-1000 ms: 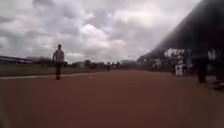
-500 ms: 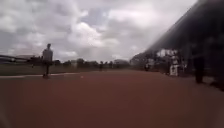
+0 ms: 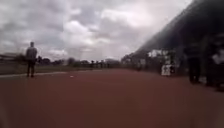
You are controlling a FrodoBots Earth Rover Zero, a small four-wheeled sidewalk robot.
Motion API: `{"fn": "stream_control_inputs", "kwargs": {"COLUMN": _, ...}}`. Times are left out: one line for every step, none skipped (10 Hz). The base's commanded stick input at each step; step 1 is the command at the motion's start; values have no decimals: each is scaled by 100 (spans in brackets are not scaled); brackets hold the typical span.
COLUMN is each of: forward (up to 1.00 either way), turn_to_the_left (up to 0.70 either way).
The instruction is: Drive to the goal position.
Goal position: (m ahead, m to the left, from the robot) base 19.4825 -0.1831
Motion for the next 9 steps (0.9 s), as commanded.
{"fn": "stream_control_inputs", "kwargs": {"forward": 70, "turn_to_the_left": -35}}
{"fn": "stream_control_inputs", "kwargs": {"forward": 70, "turn_to_the_left": -35}}
{"fn": "stream_control_inputs", "kwargs": {"forward": 70, "turn_to_the_left": -22}}
{"fn": "stream_control_inputs", "kwargs": {"forward": 70, "turn_to_the_left": -8}}
{"fn": "stream_control_inputs", "kwargs": {"forward": 70, "turn_to_the_left": 0}}
{"fn": "stream_control_inputs", "kwargs": {"forward": 70, "turn_to_the_left": 0}}
{"fn": "stream_control_inputs", "kwargs": {"forward": 70, "turn_to_the_left": 0}}
{"fn": "stream_control_inputs", "kwargs": {"forward": 70, "turn_to_the_left": 0}}
{"fn": "stream_control_inputs", "kwargs": {"forward": 70, "turn_to_the_left": 0}}
